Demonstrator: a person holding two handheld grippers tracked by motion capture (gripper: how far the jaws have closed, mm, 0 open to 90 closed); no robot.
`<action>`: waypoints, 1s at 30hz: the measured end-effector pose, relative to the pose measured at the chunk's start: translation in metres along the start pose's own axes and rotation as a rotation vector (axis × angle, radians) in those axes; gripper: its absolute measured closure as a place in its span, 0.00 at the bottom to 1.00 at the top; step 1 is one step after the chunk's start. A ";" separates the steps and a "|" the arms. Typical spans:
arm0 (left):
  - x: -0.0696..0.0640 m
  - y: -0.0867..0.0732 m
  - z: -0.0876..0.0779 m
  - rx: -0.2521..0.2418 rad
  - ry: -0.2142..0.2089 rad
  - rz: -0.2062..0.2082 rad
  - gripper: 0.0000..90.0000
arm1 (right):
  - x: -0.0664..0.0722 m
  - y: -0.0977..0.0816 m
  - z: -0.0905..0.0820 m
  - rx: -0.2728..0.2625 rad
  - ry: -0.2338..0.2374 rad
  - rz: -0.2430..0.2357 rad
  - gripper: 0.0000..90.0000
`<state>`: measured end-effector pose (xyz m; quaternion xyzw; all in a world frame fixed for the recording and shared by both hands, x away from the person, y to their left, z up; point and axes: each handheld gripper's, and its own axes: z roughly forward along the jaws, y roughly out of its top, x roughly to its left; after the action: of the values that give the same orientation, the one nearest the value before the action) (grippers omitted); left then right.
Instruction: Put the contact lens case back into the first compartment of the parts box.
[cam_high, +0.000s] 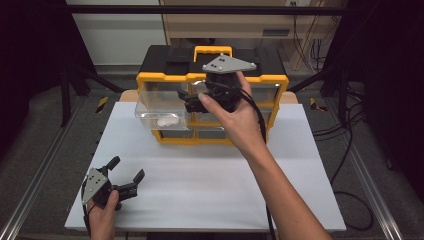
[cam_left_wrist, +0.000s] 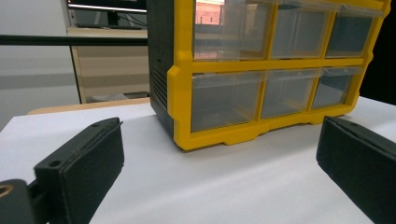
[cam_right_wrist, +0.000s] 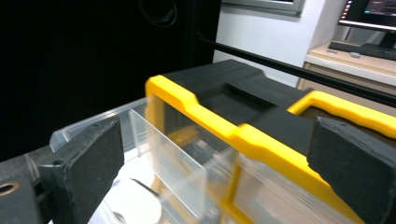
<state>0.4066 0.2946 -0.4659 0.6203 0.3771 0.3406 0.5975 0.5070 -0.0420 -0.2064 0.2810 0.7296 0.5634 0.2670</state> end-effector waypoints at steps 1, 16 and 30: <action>0.000 0.000 0.000 0.000 0.000 0.000 0.01 | 0.000 0.000 0.000 0.000 0.000 0.000 0.05; -0.001 -0.001 0.001 0.007 0.000 0.004 0.01 | -0.045 -0.045 -0.055 -0.006 -0.064 0.023 0.05; -0.004 -0.001 0.002 0.019 -0.002 0.020 0.01 | -0.071 -0.082 -0.101 -0.032 -0.116 0.059 0.04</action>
<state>0.4058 0.2902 -0.4672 0.6299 0.3734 0.3423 0.5887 0.4766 -0.1778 -0.2585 0.3304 0.6953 0.5652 0.2966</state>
